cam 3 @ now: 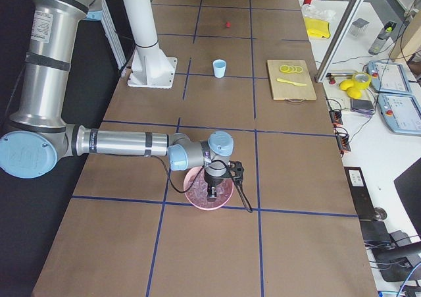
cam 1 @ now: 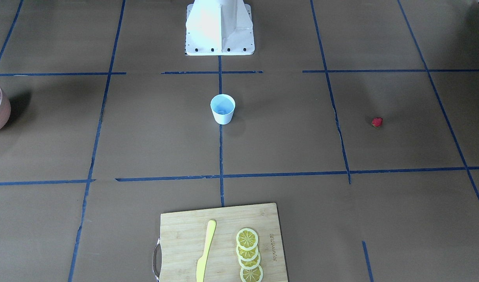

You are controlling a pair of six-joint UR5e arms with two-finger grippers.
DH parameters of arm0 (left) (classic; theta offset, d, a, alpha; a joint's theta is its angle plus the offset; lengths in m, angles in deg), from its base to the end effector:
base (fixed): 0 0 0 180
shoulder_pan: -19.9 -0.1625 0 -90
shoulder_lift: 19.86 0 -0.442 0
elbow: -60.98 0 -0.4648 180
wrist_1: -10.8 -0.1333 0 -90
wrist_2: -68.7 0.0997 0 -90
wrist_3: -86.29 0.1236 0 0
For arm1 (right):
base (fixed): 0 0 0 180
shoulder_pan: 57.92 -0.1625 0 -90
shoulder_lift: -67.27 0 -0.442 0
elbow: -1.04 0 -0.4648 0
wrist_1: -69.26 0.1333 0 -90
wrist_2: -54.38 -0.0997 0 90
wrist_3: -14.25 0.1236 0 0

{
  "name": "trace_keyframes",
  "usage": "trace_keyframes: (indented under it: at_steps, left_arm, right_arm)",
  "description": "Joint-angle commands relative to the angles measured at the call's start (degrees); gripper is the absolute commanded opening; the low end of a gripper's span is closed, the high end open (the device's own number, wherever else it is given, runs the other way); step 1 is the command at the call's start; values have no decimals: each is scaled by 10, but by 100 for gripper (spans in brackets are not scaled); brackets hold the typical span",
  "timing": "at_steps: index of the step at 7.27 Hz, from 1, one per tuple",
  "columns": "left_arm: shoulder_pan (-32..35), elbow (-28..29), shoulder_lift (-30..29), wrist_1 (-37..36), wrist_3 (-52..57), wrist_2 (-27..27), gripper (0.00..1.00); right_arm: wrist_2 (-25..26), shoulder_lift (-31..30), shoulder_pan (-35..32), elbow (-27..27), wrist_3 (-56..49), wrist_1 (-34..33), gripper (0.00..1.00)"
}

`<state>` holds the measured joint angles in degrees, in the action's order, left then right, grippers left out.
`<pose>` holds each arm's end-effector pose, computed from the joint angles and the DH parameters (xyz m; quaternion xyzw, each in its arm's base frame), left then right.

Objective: Put ice and strawberries in cup

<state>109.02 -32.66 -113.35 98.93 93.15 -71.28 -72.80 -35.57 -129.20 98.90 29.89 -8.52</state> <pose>-0.0295 -0.5952 0.6160 0.0635 0.4193 0.0805 0.9021 -0.0973 -0.4698 0.7189 -0.0368 -0.3216 -0.0455 0.9451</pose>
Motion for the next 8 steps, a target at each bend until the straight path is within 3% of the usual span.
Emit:
trace_keyframes:
  at_steps: [1, 4, 6, 8]
  left_arm:
    - [0, -1, 1, -1, 0, 0, 100]
    - [0, -1, 0, 0, 0, 0, 100]
    - [0, -3, 0, -1, 0, 0, 100]
    - [0, -3, 1, -1, 0, 0, 100]
  right_arm:
    - [0, 0, 4, 0, 0, 0, 67]
    - [2, 0, 4, -7, 0, 0, 65]
    - [2, 0, 4, -9, 0, 0, 58]
    - [2, 1, 4, -7, 0, 0, 19]
